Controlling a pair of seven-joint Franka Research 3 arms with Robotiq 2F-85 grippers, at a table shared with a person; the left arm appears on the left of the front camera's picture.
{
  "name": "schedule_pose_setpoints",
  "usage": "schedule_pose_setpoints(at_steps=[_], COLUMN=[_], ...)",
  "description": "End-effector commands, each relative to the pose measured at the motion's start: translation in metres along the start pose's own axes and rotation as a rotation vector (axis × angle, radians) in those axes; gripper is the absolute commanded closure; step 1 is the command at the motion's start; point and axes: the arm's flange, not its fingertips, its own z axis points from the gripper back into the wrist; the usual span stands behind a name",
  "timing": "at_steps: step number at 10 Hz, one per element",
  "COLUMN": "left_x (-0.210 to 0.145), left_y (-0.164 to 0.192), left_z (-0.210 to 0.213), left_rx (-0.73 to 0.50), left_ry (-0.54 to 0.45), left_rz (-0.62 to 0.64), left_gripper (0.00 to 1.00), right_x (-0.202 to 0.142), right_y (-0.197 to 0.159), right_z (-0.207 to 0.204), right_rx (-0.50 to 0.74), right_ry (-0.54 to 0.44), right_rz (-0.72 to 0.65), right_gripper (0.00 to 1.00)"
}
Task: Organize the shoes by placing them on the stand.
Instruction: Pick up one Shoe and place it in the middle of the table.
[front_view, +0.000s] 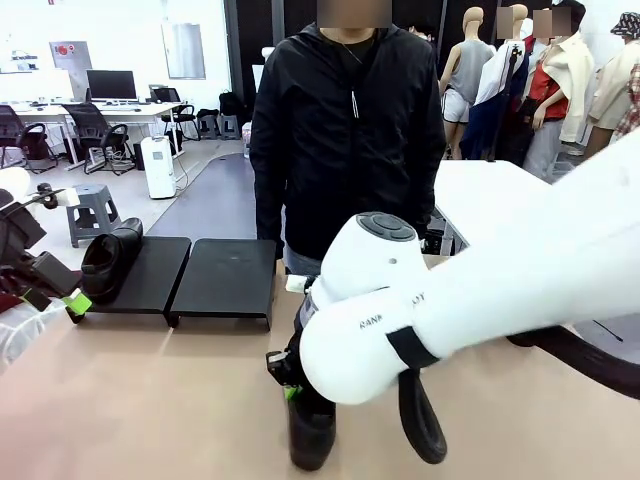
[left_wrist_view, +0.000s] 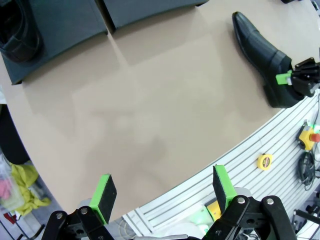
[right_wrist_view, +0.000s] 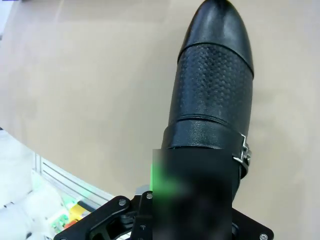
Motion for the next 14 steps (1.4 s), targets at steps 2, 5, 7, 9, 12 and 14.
schedule_pose_setpoints(at_steps=[2,5,7,9,12,14], left_x=[-0.003,-0.003,-0.003,-0.003,-0.003,-0.003], left_y=[0.0,0.0,0.0,0.0,0.0,0.0], left_z=[-0.003,-0.003,-0.003,-0.003,-0.003,-0.003], left_rx=[0.009,0.009,0.009,0.009,0.009,0.009], left_ry=[-0.006,-0.006,-0.006,-0.006,-0.006,-0.006], left_rz=[0.007,0.007,0.007,0.007,0.007,0.007], left_gripper=[0.0,0.0,0.0,0.0,0.0,0.0], right_x=[0.025,0.027,0.02,0.0,-0.041,-0.062], right_y=[0.012,0.008,0.005,-0.01,-0.094,-0.167], right_z=[-0.001,-0.002,0.014,0.064,0.181,0.253], right_rx=[0.067,0.08,0.093,0.142,0.129,0.326], right_ry=[-0.043,-0.03,-0.052,-0.053,-0.083,-0.009], right_rz=[-0.017,-0.034,-0.016,0.07,0.006,-0.003], right_gripper=[1.0,0.0,0.0,0.0,0.0,0.0])
